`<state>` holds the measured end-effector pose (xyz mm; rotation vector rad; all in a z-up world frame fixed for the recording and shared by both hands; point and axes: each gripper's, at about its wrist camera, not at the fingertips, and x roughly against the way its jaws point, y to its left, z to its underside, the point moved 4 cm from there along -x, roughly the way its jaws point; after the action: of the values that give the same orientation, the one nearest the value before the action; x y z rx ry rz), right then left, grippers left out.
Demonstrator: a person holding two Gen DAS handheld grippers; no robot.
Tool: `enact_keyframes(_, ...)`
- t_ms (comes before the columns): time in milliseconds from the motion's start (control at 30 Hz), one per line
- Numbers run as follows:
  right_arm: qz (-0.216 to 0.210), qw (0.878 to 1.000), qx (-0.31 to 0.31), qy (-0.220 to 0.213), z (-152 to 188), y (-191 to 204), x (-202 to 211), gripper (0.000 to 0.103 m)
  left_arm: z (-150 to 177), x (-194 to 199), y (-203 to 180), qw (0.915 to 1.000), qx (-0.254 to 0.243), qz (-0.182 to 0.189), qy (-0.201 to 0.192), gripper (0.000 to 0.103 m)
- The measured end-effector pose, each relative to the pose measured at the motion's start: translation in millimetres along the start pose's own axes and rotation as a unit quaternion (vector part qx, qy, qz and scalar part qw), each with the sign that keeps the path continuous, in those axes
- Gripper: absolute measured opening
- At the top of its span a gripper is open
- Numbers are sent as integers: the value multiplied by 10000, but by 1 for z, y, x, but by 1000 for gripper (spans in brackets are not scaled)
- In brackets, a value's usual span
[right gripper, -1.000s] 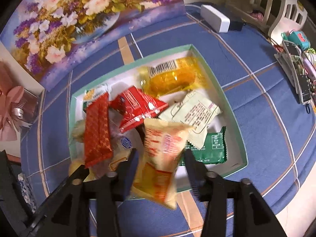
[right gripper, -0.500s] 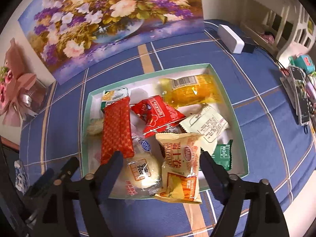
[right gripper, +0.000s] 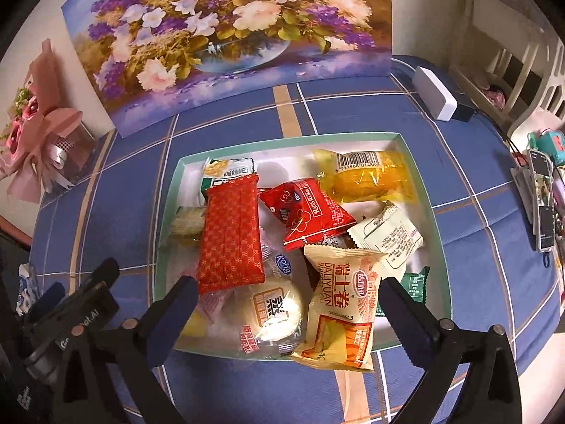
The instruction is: Organize snacks
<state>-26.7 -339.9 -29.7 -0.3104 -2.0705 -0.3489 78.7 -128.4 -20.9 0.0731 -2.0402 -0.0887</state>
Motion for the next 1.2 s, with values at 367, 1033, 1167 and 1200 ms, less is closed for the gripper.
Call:
enact_keyframes(367, 30, 10000, -77, 39, 1, -4, -1, 103, 2, 3, -1, 9990, -11, -417, 133, 102)
enact_keyframes(1033, -103, 9986, -81, -520, 26, 1, 37, 103, 30, 24, 30, 9989, 129, -398, 198, 102)
enact_keyframes(1167, -157, 9977, -90, -647, 40, 0, 48, 103, 38, 40, 41, 9992, 236, -316, 36, 102)
enact_keyframes(1200, -155, 9976, -87, -662, 42, 0, 49, 103, 39, 43, 44, 9992, 258, -301, -5, 102)
